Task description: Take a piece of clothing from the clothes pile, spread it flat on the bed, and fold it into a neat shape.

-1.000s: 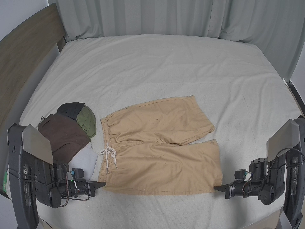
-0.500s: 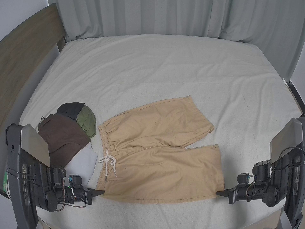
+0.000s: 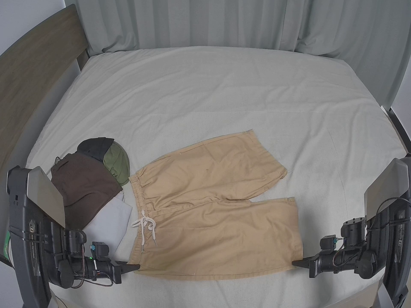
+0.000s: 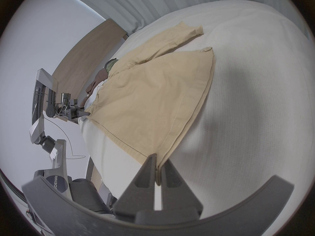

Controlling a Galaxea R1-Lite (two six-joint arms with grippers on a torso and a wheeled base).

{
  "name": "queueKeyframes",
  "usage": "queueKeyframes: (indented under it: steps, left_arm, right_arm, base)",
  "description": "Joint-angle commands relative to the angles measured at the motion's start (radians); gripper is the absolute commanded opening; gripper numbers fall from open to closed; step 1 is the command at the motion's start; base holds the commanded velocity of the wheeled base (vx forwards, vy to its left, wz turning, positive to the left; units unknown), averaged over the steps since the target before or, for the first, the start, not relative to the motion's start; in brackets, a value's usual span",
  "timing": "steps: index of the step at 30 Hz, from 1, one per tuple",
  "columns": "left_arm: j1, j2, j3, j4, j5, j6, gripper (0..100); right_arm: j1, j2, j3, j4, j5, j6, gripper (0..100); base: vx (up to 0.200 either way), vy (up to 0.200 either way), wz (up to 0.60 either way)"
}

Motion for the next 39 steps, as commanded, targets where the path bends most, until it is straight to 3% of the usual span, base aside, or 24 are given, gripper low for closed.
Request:
queueKeyframes:
  steps: [1,12,19,26,30,39]
  left_arm:
    - [0.000,0.002,0.024,-0.001,-0.001,0.004,0]
    - [0.013,0.018,0.070,0.002,-0.022,0.078,0]
    - [0.013,0.019,0.065,-0.001,-0.024,0.081,0]
    - [0.002,-0.016,0.061,-0.002,-0.063,0.073,0]
    - [-0.023,-0.059,0.042,-0.002,-0.065,0.017,0]
    - [-0.052,-0.137,-0.014,-0.002,-0.056,-0.115,0]
  right_arm:
    - [0.000,-0.005,0.018,0.016,0.001,-0.002,0]
    - [0.003,-0.101,0.018,0.170,0.013,-0.023,0]
    - [0.000,-0.097,0.018,0.151,0.016,-0.023,0]
    - [0.003,-0.089,0.018,0.011,0.058,0.003,0]
    - [0.022,-0.104,0.005,-0.014,0.058,0.073,0]
    - [0.042,-0.166,-0.024,-0.014,0.058,0.144,0]
  base:
    - [0.000,0.000,0.00]
    - [0.000,0.000,0.00]
    - [0.000,0.000,0.00]
    - [0.000,0.000,0.00]
    - [0.000,0.000,0.00]
    - [0.000,0.000,0.00]
